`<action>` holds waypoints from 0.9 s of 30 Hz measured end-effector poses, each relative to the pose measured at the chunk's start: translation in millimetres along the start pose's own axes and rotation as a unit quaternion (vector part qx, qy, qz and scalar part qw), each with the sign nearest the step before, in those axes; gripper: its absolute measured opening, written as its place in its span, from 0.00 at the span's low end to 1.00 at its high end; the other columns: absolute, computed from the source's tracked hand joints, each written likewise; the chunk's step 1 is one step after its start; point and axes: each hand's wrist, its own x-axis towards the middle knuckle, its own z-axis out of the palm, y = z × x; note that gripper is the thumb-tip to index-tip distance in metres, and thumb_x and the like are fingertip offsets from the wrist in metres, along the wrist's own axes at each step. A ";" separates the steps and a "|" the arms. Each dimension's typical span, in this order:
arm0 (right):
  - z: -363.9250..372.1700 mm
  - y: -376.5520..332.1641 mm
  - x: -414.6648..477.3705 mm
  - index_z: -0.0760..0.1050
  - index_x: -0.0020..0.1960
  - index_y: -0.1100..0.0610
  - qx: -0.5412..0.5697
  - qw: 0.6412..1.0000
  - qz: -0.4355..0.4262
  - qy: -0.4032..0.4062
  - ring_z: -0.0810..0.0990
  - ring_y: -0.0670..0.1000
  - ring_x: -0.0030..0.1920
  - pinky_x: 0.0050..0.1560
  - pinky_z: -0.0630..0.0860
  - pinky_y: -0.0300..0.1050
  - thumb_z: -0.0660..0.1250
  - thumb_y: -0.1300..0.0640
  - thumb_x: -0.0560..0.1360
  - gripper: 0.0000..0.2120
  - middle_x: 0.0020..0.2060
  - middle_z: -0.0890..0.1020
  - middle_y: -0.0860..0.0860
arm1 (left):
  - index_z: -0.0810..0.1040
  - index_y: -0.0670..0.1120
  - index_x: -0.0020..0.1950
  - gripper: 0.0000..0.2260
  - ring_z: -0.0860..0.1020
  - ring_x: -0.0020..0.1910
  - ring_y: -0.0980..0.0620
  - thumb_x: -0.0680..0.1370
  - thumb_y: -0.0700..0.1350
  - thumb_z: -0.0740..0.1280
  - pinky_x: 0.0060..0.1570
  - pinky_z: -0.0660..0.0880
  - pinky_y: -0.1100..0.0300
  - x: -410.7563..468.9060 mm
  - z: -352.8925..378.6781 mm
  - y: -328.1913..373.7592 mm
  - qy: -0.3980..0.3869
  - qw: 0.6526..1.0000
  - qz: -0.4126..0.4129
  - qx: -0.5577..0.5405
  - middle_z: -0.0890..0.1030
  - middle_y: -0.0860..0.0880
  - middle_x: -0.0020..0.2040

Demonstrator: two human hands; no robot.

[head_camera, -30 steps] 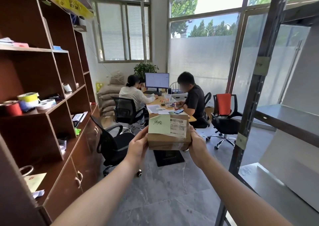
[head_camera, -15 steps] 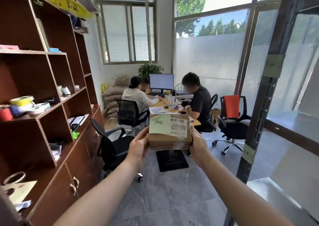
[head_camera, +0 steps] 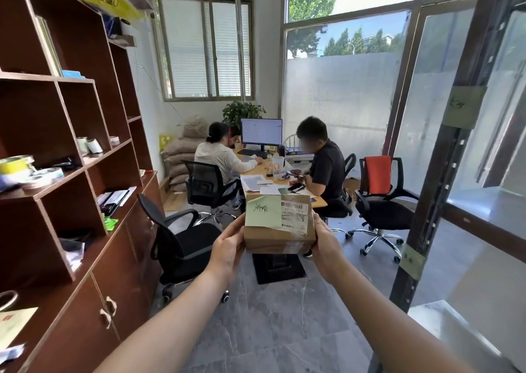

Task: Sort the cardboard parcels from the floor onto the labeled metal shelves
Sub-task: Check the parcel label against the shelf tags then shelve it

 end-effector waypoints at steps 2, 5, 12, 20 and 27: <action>3.4 -0.6 5.8 0.73 0.71 0.51 0.007 1.000 -0.004 0.002 0.84 0.51 0.53 0.38 0.81 0.41 0.54 0.50 0.85 0.18 0.61 0.83 0.54 | 0.78 0.48 0.69 0.17 0.80 0.62 0.45 0.82 0.36 0.62 0.47 0.78 0.61 7.8 -2.4 0.0 -0.002 1.000 -0.002 -0.002 0.83 0.43 0.62; 12.3 -1.2 17.2 0.73 0.70 0.53 0.017 1.000 -0.011 0.011 0.85 0.49 0.50 0.41 0.81 0.42 0.54 0.51 0.85 0.18 0.60 0.83 0.53 | 0.78 0.45 0.69 0.17 0.81 0.61 0.46 0.81 0.35 0.62 0.47 0.79 0.62 21.8 -7.2 3.4 -0.003 1.000 -0.002 -0.008 0.84 0.43 0.61; 44.7 5.8 48.0 0.75 0.69 0.51 0.018 0.999 -0.014 0.029 0.84 0.52 0.55 0.52 0.80 0.50 0.56 0.50 0.84 0.17 0.57 0.85 0.52 | 0.79 0.45 0.68 0.17 0.84 0.43 0.53 0.81 0.35 0.62 0.33 0.76 0.67 57.4 -29.4 21.8 -0.011 1.000 0.003 0.004 0.84 0.42 0.59; 84.2 19.0 85.2 0.73 0.71 0.50 0.003 0.999 -0.029 0.039 0.82 0.52 0.58 0.53 0.79 0.48 0.55 0.49 0.84 0.18 0.62 0.82 0.52 | 0.79 0.45 0.68 0.17 0.80 0.62 0.44 0.81 0.35 0.63 0.49 0.78 0.61 109.2 -64.3 37.3 -0.020 1.000 0.000 0.002 0.84 0.44 0.60; 111.5 33.1 112.5 0.73 0.71 0.50 -0.002 0.997 -0.045 0.067 0.83 0.46 0.53 0.41 0.79 0.38 0.55 0.49 0.84 0.18 0.59 0.83 0.50 | 0.79 0.46 0.68 0.17 0.81 0.59 0.46 0.82 0.35 0.61 0.45 0.79 0.62 150.3 -92.1 47.8 -0.053 0.998 -0.020 0.008 0.84 0.44 0.61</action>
